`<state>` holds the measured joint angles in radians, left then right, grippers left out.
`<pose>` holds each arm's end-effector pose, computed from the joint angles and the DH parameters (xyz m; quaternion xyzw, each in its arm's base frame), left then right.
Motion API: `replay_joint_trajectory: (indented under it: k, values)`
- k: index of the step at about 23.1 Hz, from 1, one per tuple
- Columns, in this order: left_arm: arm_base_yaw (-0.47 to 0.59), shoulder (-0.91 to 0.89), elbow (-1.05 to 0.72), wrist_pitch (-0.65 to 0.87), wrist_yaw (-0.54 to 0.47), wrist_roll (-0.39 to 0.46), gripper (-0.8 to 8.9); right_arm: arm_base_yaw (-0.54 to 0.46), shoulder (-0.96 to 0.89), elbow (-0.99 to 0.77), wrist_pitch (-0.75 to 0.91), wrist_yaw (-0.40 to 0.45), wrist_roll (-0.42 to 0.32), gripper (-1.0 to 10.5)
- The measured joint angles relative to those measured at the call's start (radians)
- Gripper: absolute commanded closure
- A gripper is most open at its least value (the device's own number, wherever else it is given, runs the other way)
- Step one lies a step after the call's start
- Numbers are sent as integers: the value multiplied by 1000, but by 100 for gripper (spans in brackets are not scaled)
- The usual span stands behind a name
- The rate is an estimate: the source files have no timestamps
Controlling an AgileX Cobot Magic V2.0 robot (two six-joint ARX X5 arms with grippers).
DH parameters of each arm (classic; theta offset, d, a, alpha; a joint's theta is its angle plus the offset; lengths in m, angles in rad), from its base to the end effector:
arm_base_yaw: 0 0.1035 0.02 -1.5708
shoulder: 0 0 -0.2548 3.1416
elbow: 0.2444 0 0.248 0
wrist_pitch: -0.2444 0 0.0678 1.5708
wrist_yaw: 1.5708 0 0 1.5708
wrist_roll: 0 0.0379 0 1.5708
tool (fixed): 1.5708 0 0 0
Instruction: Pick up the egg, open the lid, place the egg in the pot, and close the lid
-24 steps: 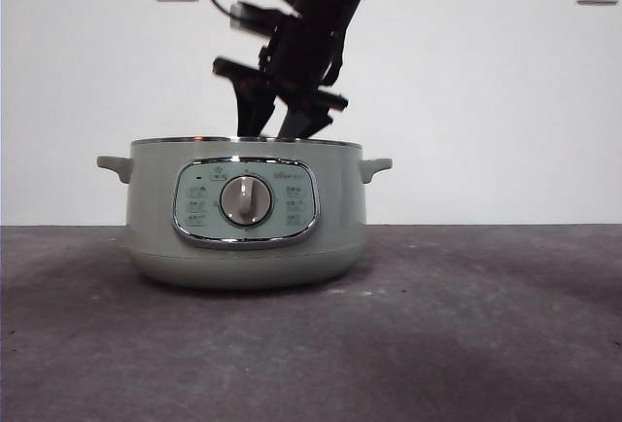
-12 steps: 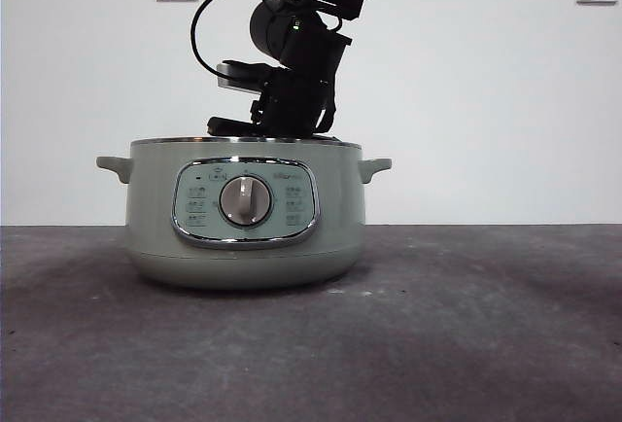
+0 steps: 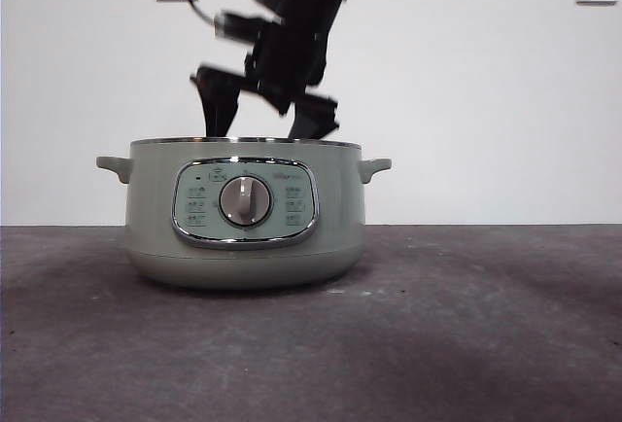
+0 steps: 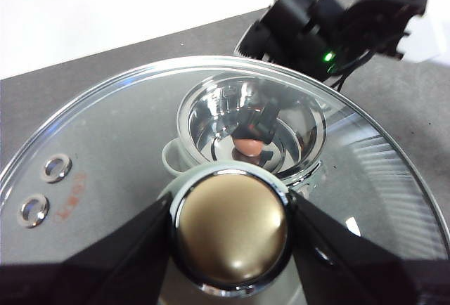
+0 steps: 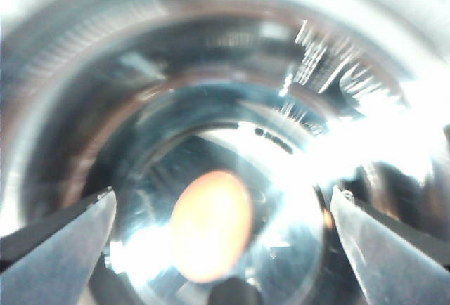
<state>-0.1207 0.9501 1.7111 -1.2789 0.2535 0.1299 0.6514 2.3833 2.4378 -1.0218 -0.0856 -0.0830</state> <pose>0.0936 -0.0209 0.4685 0.0447 0.2433 -0.1960 0.9489 0.3972 0.3069 0.2648 -0.1640 0.4329 0.3371 0.8198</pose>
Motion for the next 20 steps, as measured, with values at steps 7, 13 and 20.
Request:
replay_joint_trajectory:
  k: [7, 13, 20]
  values:
    - [-29, 30, 0, 0, 1, 0, 821, -1, -2, 483, -332, 47, 28, 475]
    - [-59, 56, 0, 3, 0, 1, 821, -1, -123, 528, -332, 76, 48, 475]
    - [-77, 103, 0, 68, 0, 1, 821, 2, -426, 465, -332, 78, 61, 475]
